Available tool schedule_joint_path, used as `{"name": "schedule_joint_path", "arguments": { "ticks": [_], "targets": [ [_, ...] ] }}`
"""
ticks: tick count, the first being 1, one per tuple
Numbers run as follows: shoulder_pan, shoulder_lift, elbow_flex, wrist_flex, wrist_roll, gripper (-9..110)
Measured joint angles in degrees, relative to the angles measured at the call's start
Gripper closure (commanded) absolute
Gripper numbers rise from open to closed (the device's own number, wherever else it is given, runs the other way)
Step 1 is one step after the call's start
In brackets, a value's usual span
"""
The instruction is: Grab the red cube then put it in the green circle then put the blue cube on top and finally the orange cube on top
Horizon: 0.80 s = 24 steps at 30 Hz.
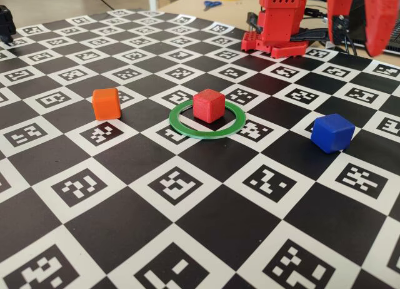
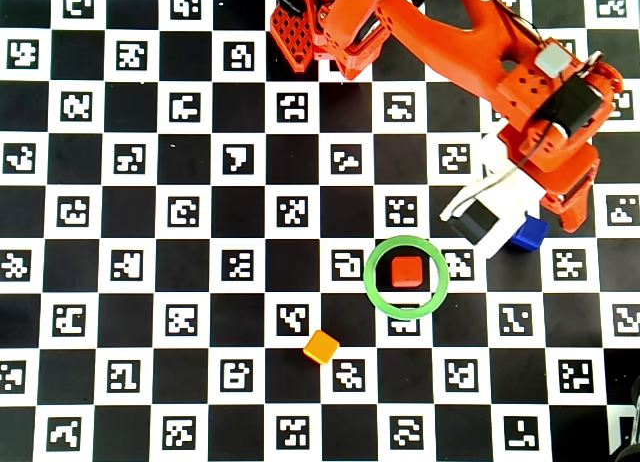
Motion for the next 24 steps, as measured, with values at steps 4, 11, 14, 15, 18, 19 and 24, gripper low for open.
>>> {"name": "schedule_joint_path", "arguments": {
  "ticks": [4, 11, 14, 15, 18, 19, 24],
  "targets": [
    [-1.49, -3.78, -2.37, -0.62, -3.25, 63],
    [-1.58, -8.09, -3.34, -2.46, -7.91, 64],
    [-1.14, -8.61, -3.34, -3.87, -9.32, 64],
    [-0.88, -8.61, -3.34, -4.48, -9.58, 64],
    [0.35, -8.61, -3.16, -6.77, -10.55, 64],
    [0.53, -8.61, -2.72, -7.38, -10.81, 64],
    [0.88, -10.02, 0.62, -9.93, -12.39, 64]
  ]
}}
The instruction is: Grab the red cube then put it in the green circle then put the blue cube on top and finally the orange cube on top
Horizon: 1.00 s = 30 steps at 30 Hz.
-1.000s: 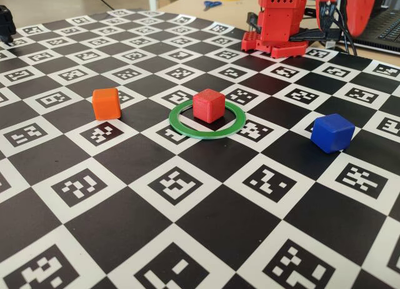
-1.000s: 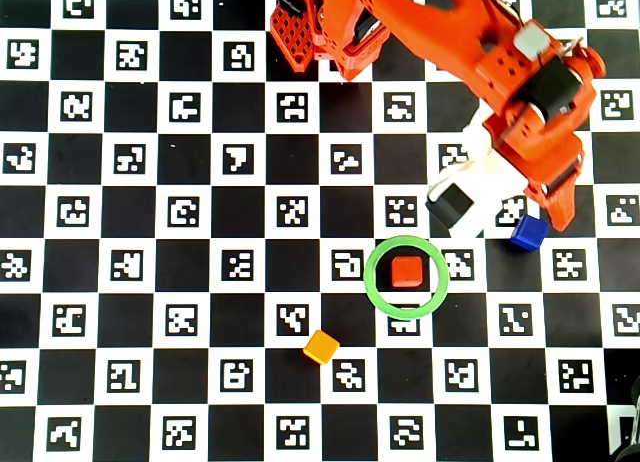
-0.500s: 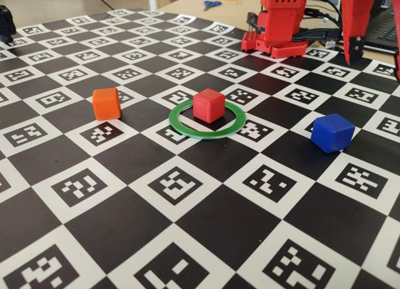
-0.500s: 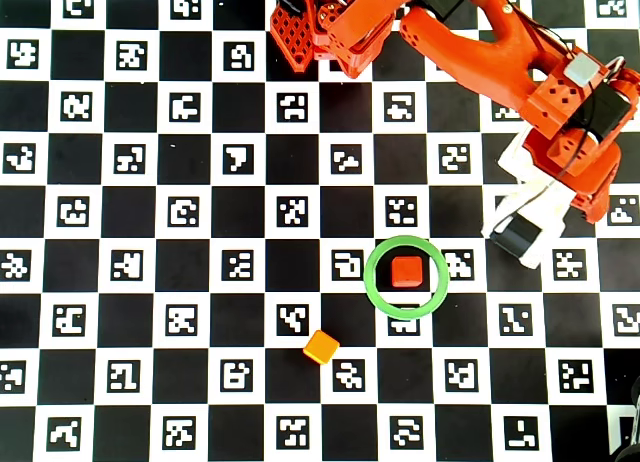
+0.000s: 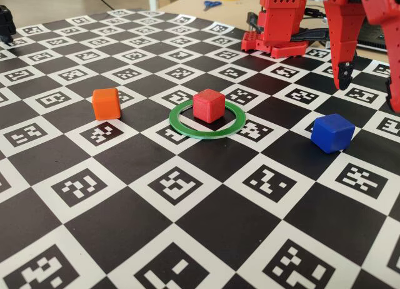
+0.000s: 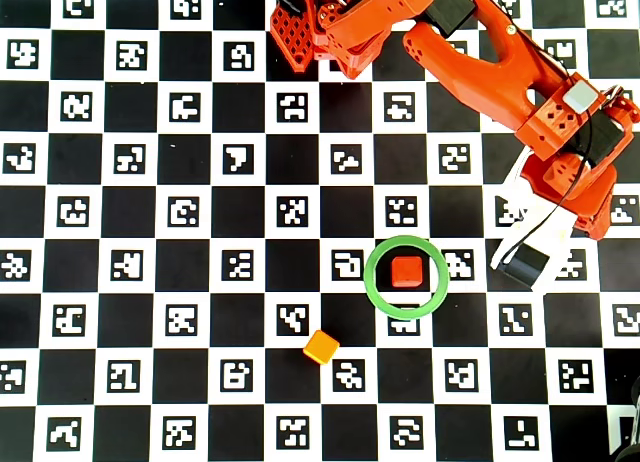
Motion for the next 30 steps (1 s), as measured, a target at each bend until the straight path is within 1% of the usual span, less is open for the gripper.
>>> {"name": "schedule_joint_path", "arguments": {
  "ticks": [16, 24, 30],
  "targets": [
    [2.02, -0.26, 9.67, -8.79, -2.29, 64],
    [2.2, -0.26, 11.07, -11.69, -2.2, 64],
    [2.29, -0.26, 11.07, -12.48, -2.2, 67]
  ]
}}
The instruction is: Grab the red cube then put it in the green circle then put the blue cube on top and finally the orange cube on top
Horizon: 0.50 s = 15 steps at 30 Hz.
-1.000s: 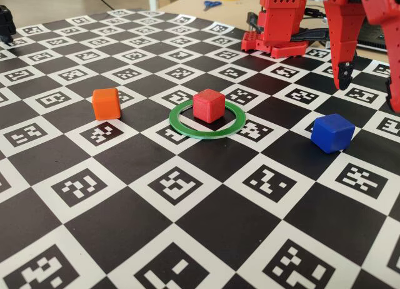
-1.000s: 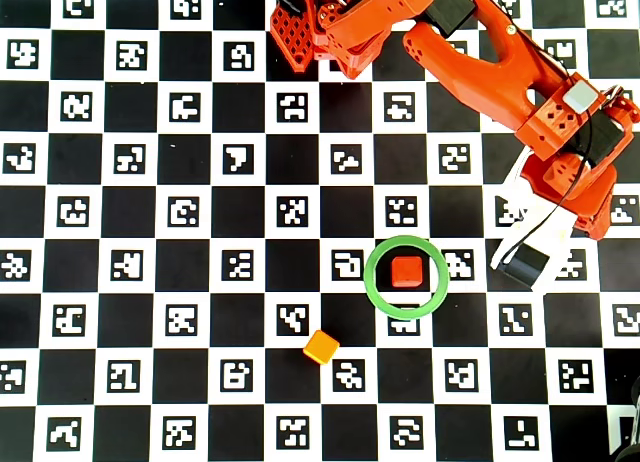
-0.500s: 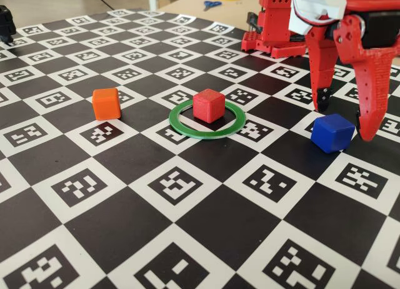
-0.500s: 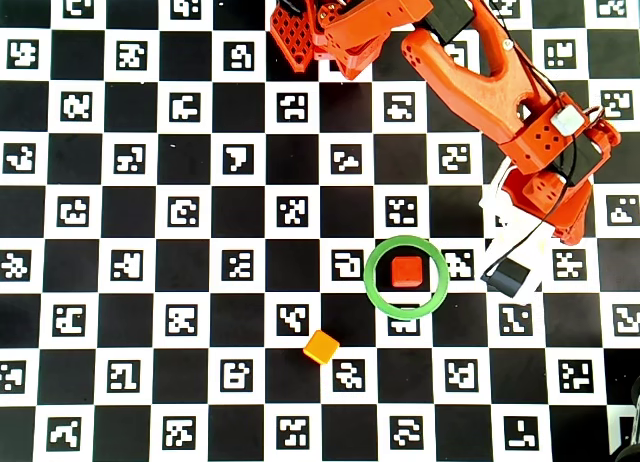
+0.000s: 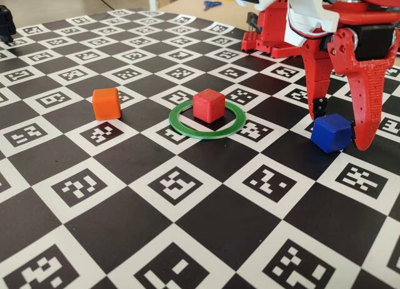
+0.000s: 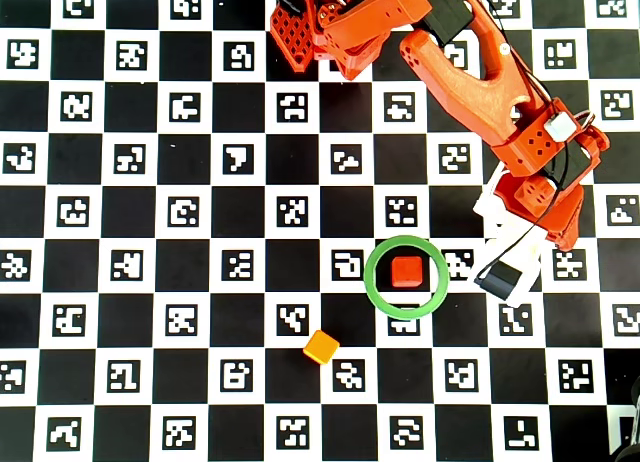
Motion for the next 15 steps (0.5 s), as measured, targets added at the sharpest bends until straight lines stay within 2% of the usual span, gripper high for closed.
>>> {"name": "schedule_joint_path", "arguments": {
  "ticks": [15],
  "targets": [
    [0.44, -1.58, 0.0, -0.26, 1.05, 76]
  ]
}}
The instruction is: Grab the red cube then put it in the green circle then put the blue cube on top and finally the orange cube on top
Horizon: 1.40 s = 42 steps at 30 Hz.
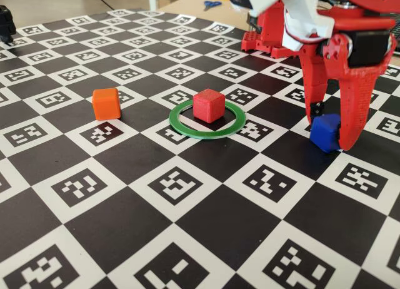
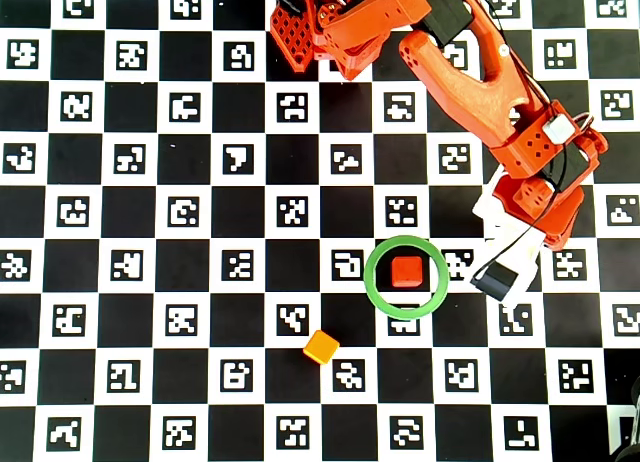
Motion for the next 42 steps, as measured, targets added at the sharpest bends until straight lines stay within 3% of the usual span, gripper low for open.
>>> {"name": "schedule_joint_path", "arguments": {
  "ticks": [10, 31, 42],
  "targets": [
    [0.0, -0.44, 0.0, 0.0, 0.0, 95],
    [1.85, 8.26, -2.81, 13.62, 3.87, 97],
    [12.74, 15.82, -5.63, 19.86, 3.87, 97]
  ]
}}
